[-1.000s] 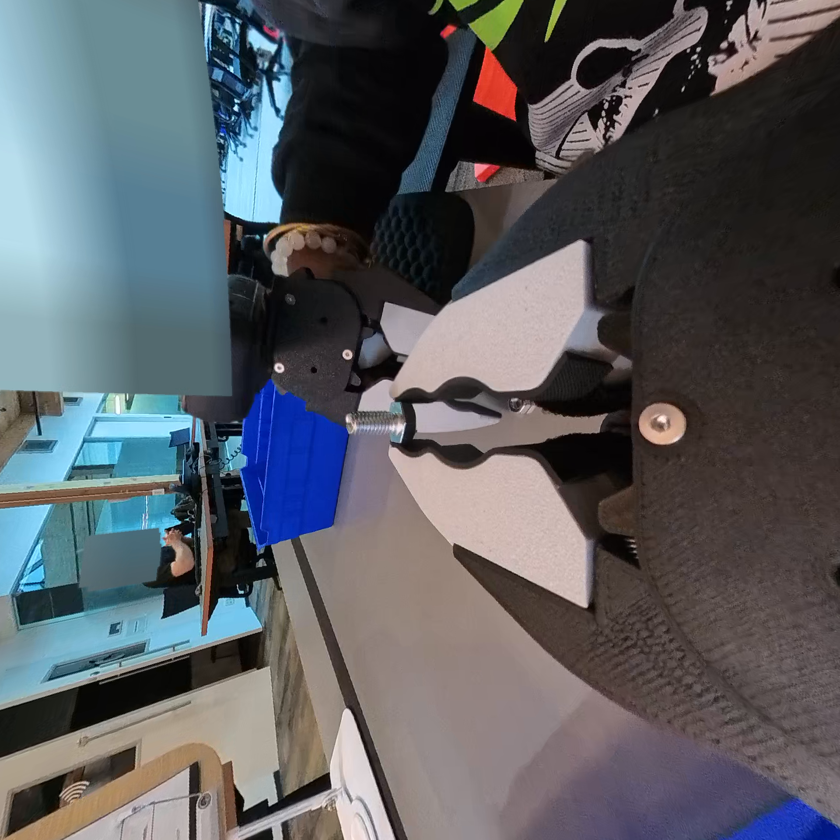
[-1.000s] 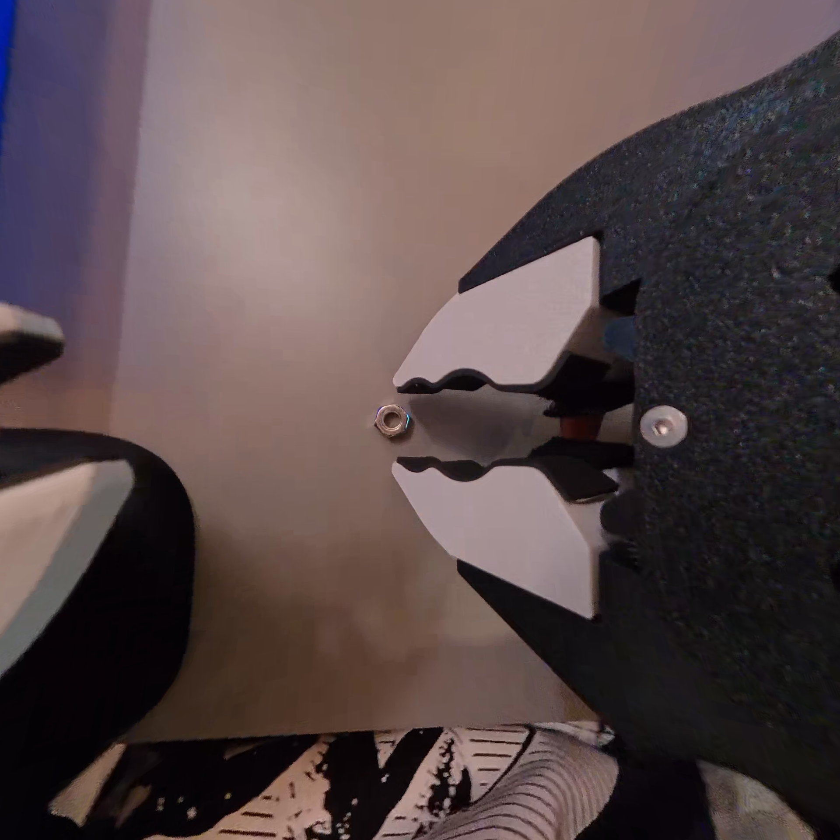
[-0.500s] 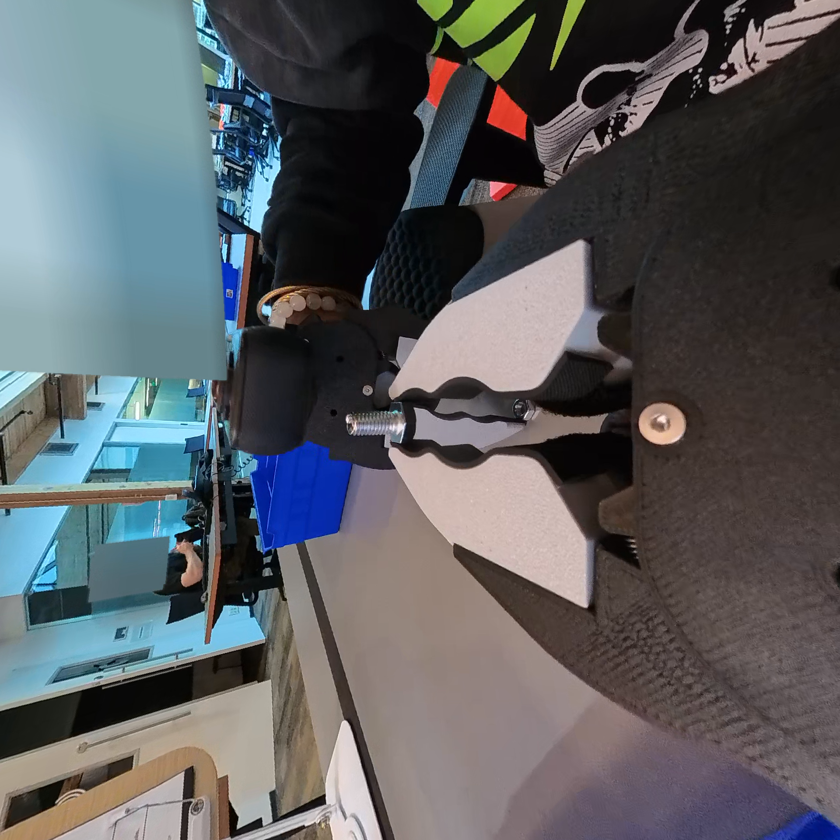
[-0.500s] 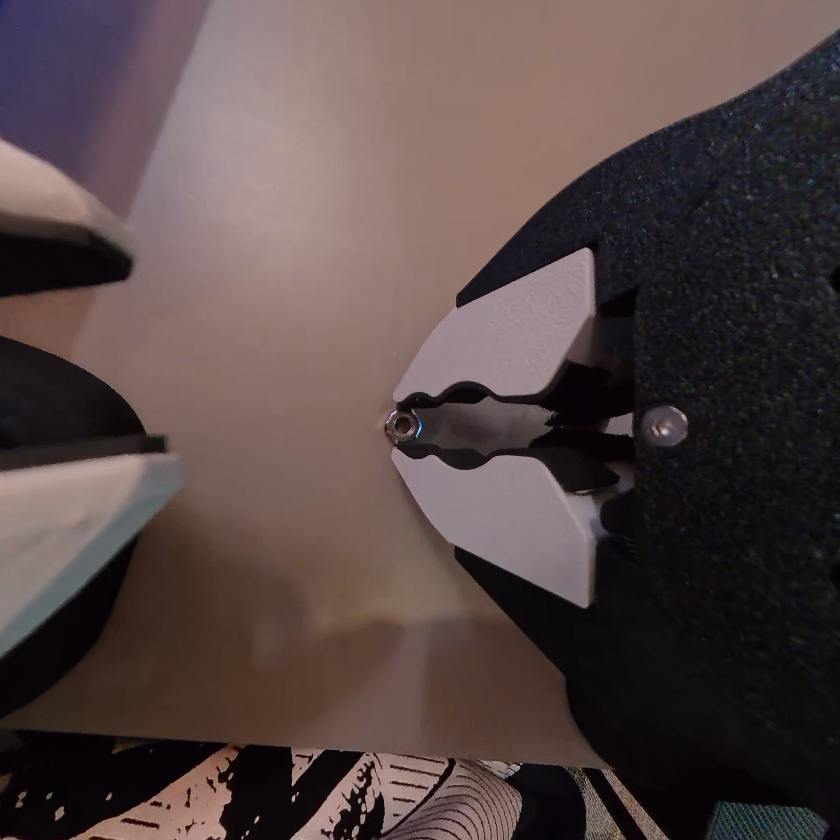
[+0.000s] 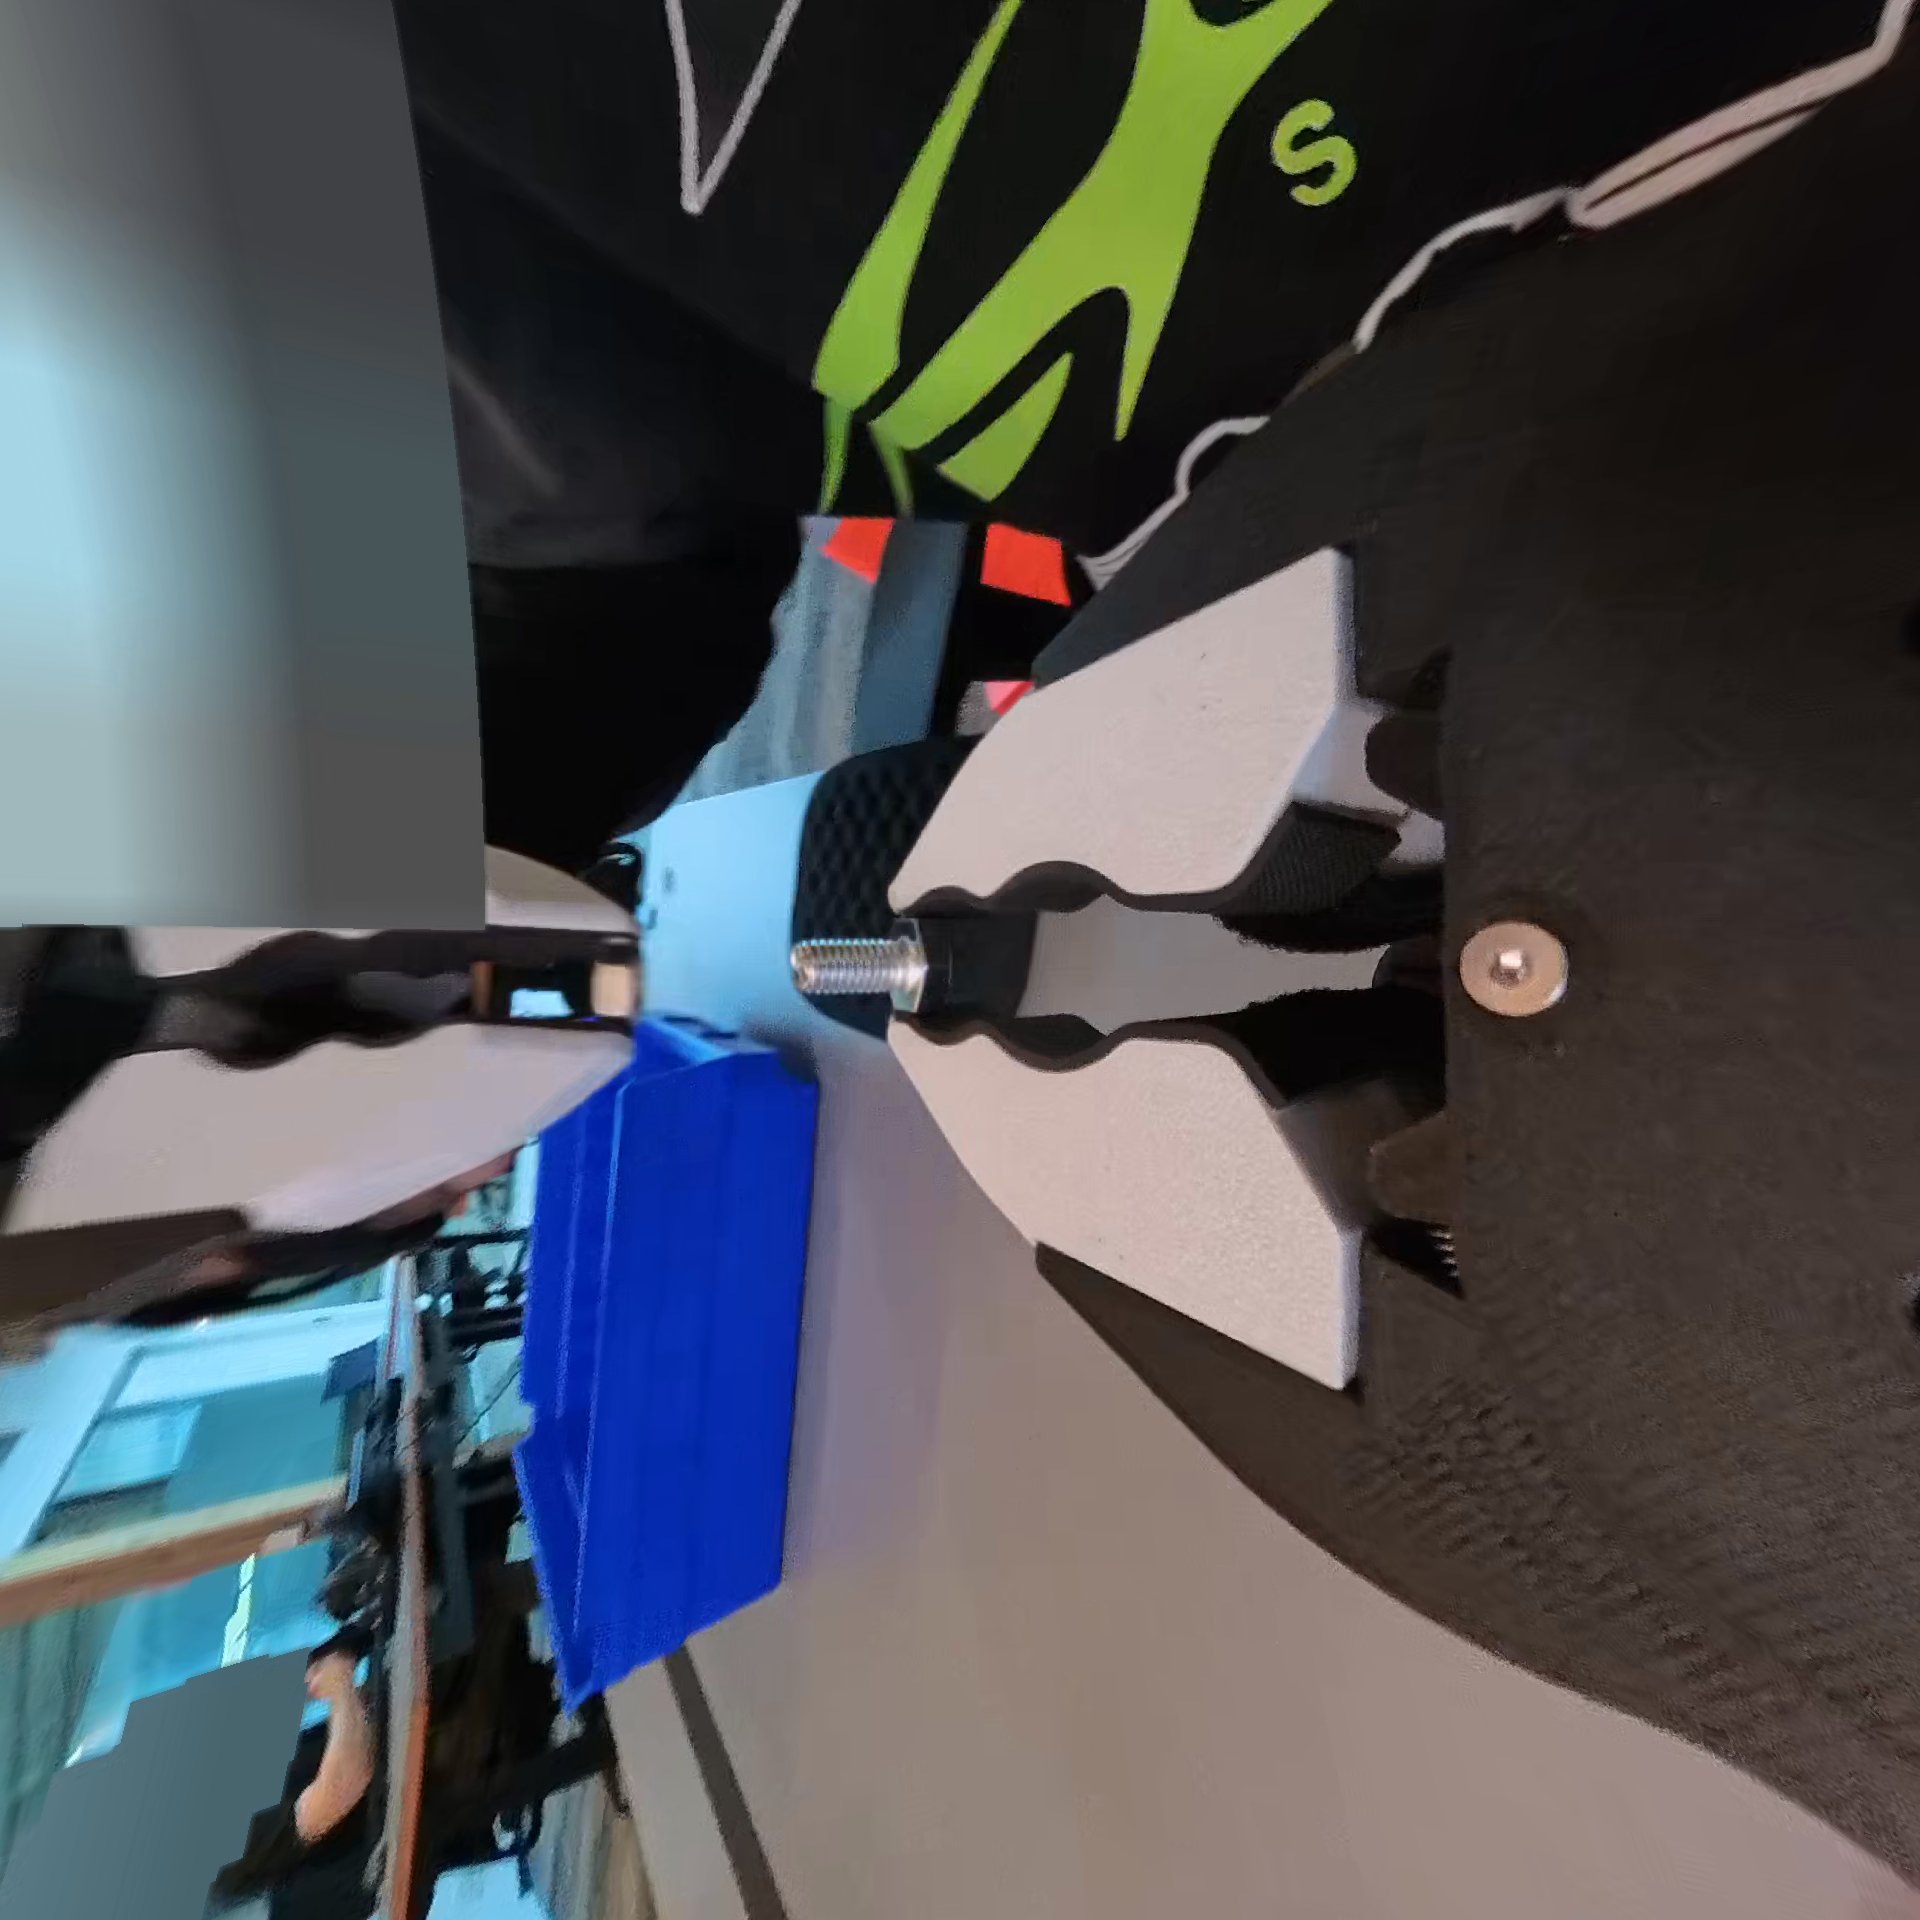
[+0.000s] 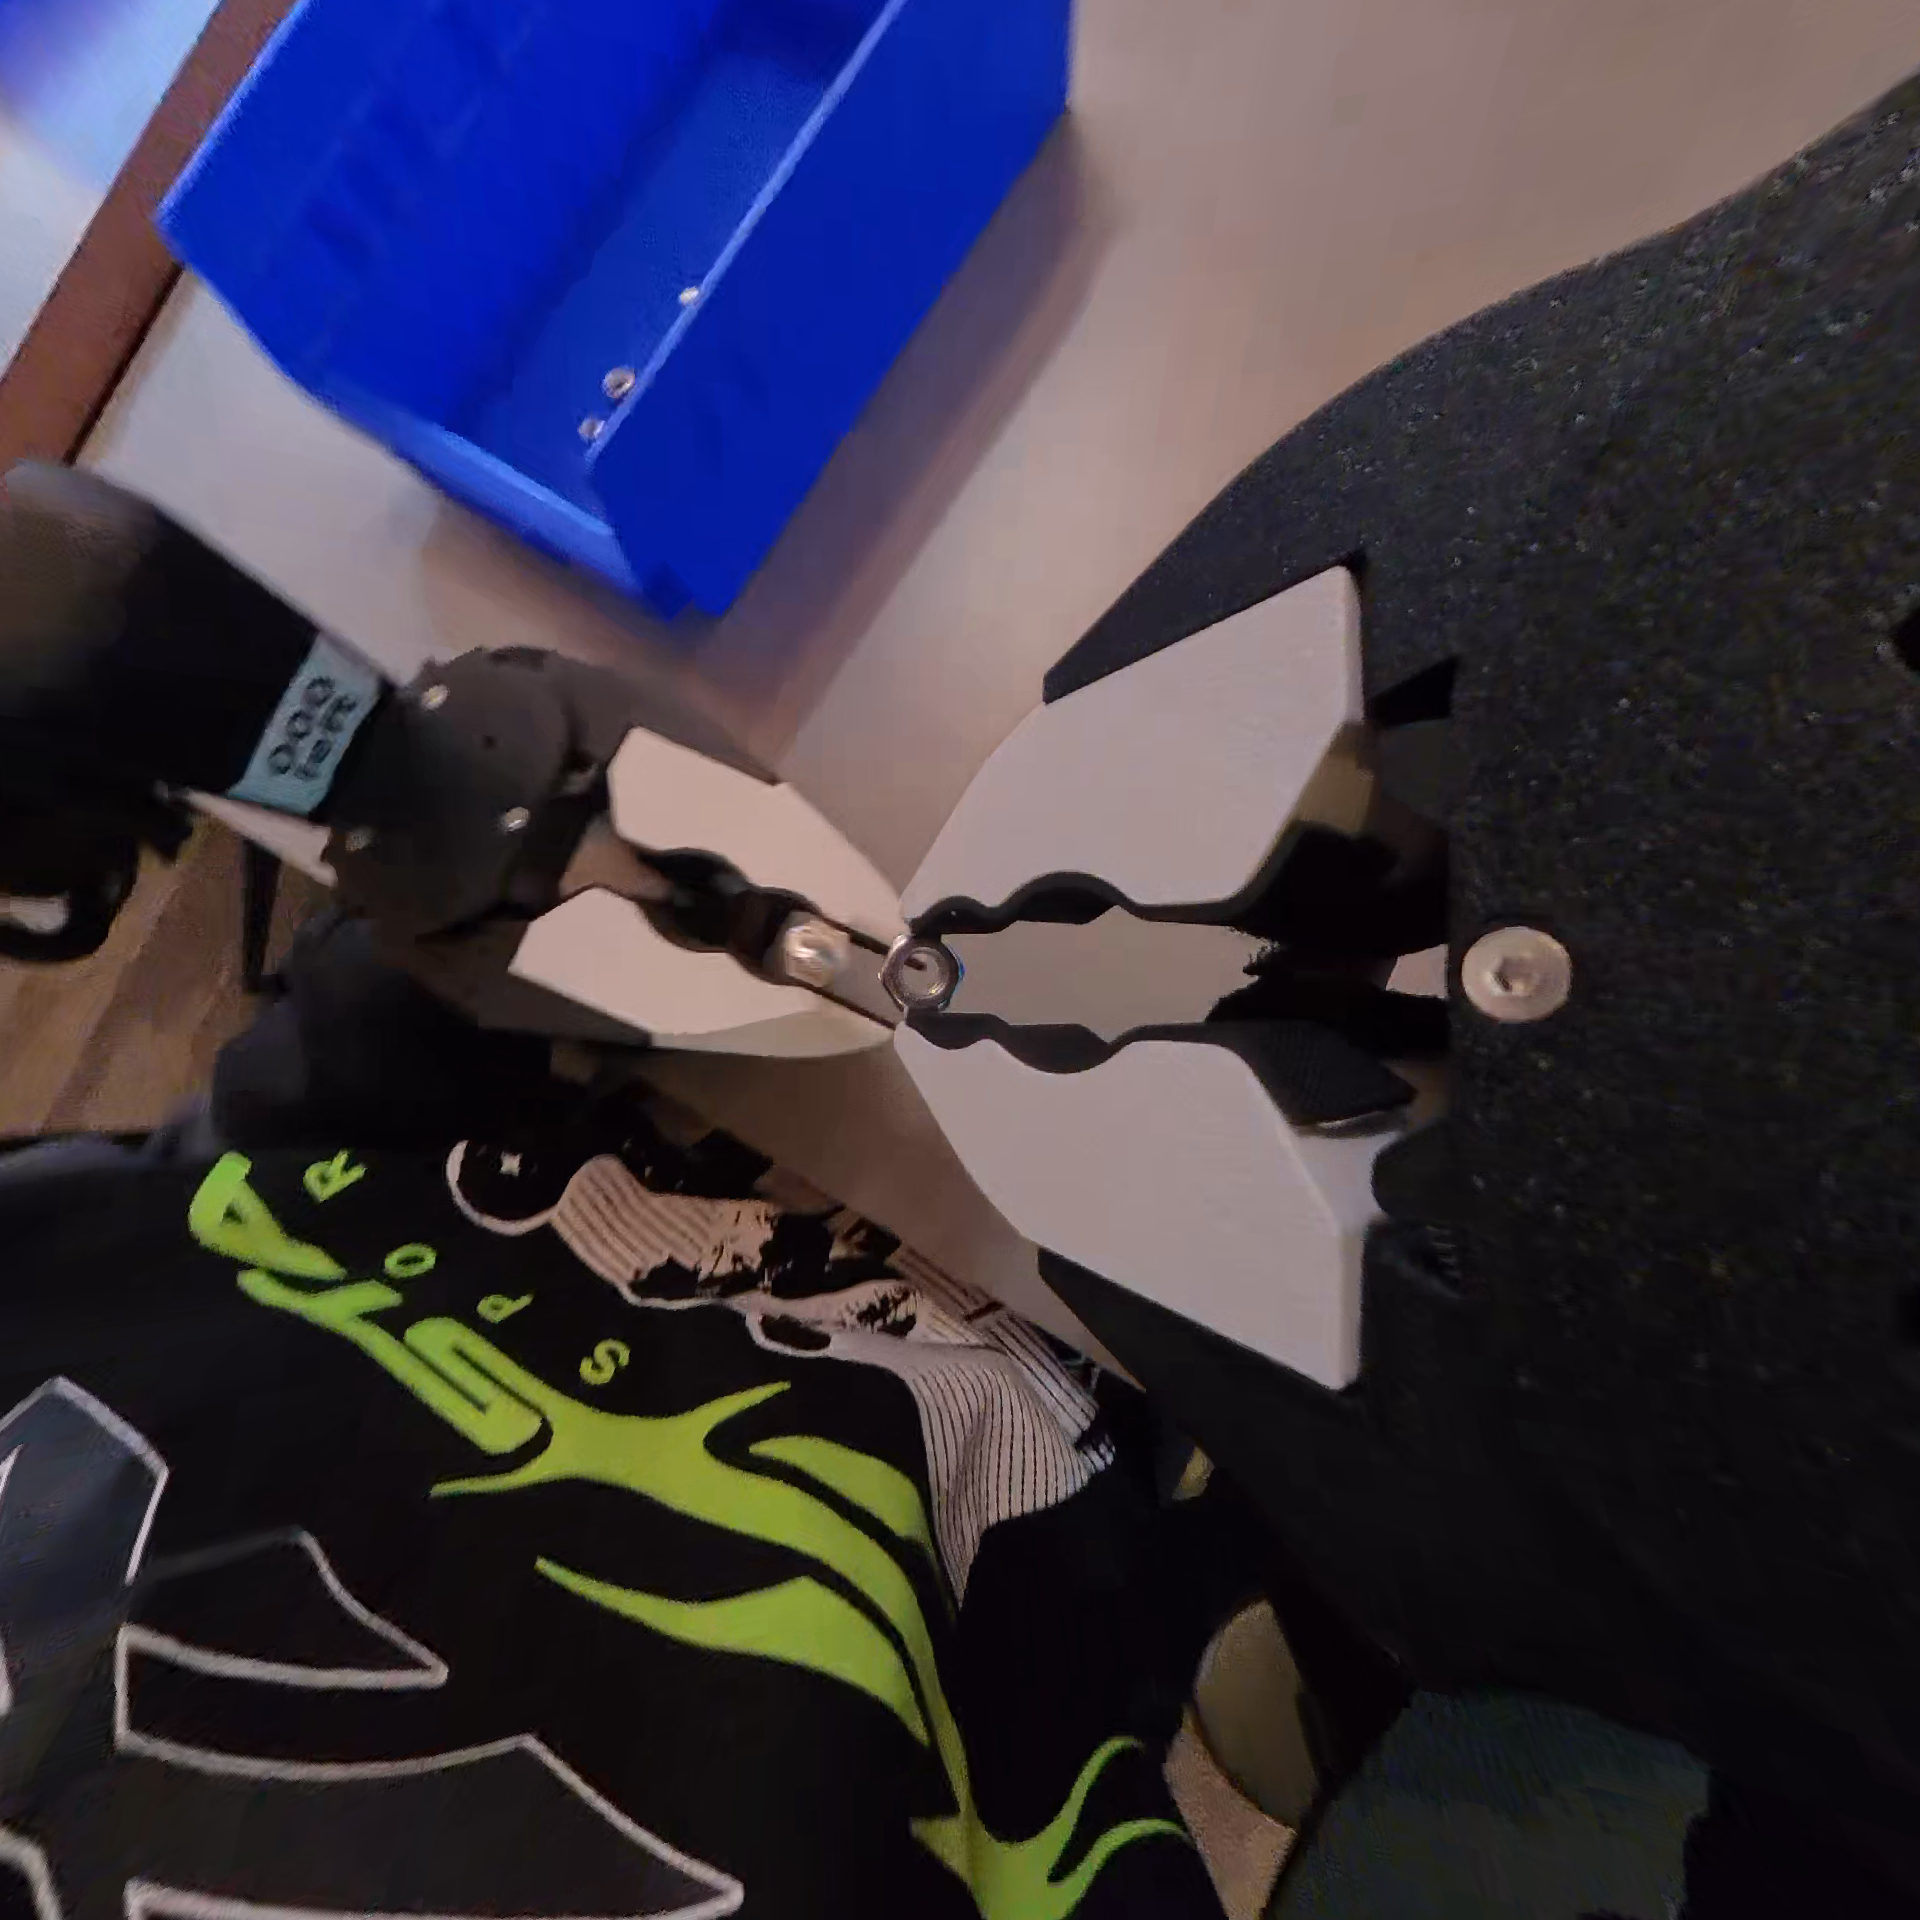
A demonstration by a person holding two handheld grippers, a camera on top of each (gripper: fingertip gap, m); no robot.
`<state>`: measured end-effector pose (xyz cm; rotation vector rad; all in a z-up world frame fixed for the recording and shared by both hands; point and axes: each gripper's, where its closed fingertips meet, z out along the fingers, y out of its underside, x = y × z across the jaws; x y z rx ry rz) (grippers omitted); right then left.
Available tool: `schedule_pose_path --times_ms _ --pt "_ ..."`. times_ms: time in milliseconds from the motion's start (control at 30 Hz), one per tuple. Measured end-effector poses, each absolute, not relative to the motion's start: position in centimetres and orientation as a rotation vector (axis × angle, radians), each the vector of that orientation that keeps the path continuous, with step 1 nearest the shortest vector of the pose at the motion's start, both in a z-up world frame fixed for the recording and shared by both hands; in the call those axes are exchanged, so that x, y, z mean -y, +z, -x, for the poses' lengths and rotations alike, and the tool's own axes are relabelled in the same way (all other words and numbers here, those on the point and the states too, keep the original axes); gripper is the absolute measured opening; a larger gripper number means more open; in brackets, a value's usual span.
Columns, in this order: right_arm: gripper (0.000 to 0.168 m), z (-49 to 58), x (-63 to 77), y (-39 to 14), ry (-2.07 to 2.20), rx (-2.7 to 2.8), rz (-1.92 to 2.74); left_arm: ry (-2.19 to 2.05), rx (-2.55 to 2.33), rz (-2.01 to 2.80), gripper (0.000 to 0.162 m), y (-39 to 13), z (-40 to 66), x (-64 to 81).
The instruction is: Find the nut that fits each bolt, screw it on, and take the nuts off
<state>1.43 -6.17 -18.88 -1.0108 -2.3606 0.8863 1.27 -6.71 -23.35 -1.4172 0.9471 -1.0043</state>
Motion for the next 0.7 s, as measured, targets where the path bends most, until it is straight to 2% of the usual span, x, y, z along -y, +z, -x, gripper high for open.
schedule_pose_path --times_ms 267,700 --pt "0.015 -0.2 8.4 -21.2 0.731 2.640 0.854 -1.003 -1.061 1.432 0.015 -24.5 -2.1 7.6" --pt "0.015 0.7 8.1 -21.5 0.694 2.671 0.886 -0.987 -1.034 1.431 0.015 -24.4 -1.9 7.4"
